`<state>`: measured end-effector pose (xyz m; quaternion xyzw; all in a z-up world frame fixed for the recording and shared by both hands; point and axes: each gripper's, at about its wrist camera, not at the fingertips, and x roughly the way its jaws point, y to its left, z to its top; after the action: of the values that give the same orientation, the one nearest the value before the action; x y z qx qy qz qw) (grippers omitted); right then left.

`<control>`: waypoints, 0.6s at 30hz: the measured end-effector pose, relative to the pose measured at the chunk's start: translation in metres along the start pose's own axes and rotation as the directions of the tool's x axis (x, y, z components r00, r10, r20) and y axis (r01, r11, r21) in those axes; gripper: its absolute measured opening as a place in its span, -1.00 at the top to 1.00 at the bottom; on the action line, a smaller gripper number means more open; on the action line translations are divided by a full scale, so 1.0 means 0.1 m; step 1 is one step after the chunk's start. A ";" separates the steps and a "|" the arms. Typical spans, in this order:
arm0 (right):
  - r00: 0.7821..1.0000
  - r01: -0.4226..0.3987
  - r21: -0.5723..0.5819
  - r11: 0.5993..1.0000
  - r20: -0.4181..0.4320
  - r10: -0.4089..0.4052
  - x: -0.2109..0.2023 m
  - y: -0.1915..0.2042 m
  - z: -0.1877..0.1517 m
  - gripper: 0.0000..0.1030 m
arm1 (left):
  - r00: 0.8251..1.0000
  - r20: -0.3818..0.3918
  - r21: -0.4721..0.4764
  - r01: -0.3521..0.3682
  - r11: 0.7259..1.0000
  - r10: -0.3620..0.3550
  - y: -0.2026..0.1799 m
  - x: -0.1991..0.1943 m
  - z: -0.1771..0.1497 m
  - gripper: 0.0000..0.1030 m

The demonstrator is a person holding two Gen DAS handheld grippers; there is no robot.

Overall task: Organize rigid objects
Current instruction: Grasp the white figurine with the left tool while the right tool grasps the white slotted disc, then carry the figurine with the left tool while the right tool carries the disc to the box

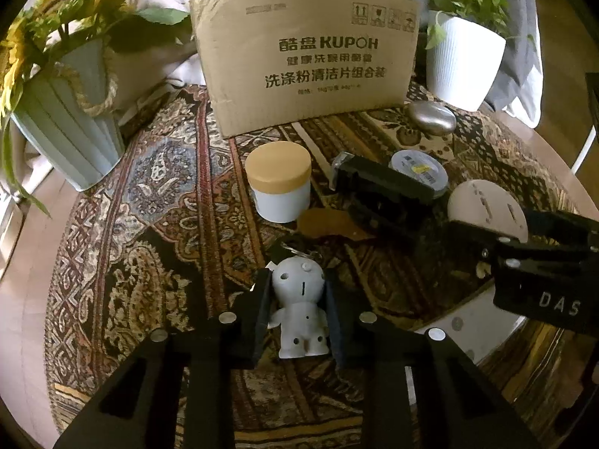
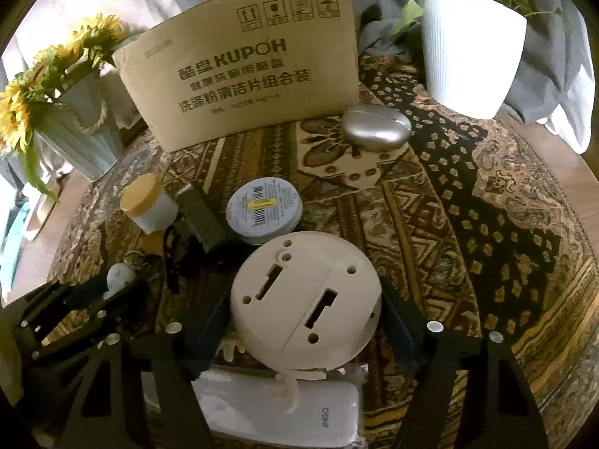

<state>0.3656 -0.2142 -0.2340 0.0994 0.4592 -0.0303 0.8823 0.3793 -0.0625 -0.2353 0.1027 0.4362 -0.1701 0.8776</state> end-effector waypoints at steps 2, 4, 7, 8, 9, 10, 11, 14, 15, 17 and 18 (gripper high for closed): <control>1.000 -0.001 -0.009 1.000 -0.001 0.001 -0.01 0.01 -0.01 -0.46 | 1.000 0.000 -0.021 0.013 1.000 -0.013 0.01 -0.02 0.01 0.47; 1.000 -0.006 -0.010 1.000 -0.003 0.006 -0.02 0.00 0.00 -0.46 | 1.000 0.012 -0.033 0.019 0.999 -0.019 0.01 -0.08 0.01 0.47; 1.000 -0.021 -0.015 1.000 0.004 0.021 -0.07 -0.01 0.00 -0.46 | 0.999 0.040 -0.046 0.015 0.999 -0.013 0.00 -0.19 0.02 0.47; 1.000 -0.028 -0.020 0.999 0.011 0.028 -0.11 0.00 0.01 -0.46 | 0.999 0.049 -0.056 0.017 0.998 -0.014 0.00 -0.24 0.03 0.47; 0.999 -0.030 -0.023 0.999 0.016 0.031 -0.14 0.00 0.02 -0.46 | 0.998 0.061 -0.066 0.017 0.998 -0.013 0.00 -0.29 0.05 0.47; 0.999 -0.034 -0.027 0.999 0.022 0.034 -0.18 0.01 0.03 -0.46 | 0.998 0.070 -0.072 0.014 0.997 -0.009 0.00 -0.33 0.06 0.47; 0.999 -0.041 -0.033 0.999 0.031 0.042 -0.23 0.02 0.05 -0.46 | 0.997 0.082 -0.077 0.012 0.997 -0.006 0.00 -0.38 0.08 0.47; 0.997 -0.053 -0.045 0.998 0.059 0.056 -0.37 0.03 0.10 -0.46 | 0.993 0.121 -0.089 0.006 0.996 0.005 -0.02 -0.54 0.16 0.47; 0.996 -0.057 -0.049 0.997 0.070 0.060 -0.42 0.04 0.12 -0.46 | 0.991 0.134 -0.093 0.004 0.996 0.009 -0.02 -0.59 0.18 0.47; 0.994 -0.064 -0.055 0.996 0.090 0.069 -0.52 0.04 0.17 -0.46 | 0.987 0.160 -0.101 0.004 0.995 0.012 -0.03 -0.71 0.24 0.47; 0.992 -0.068 -0.057 0.996 0.101 0.074 -0.57 0.05 0.20 -0.46 | 0.985 0.172 -0.103 0.003 0.995 0.015 -0.03 -0.76 0.27 0.47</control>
<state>0.3494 -0.2158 -0.1753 0.0902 0.4098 0.0084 0.9077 0.3554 -0.0584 -0.1586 0.0434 0.3664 -0.1530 0.9168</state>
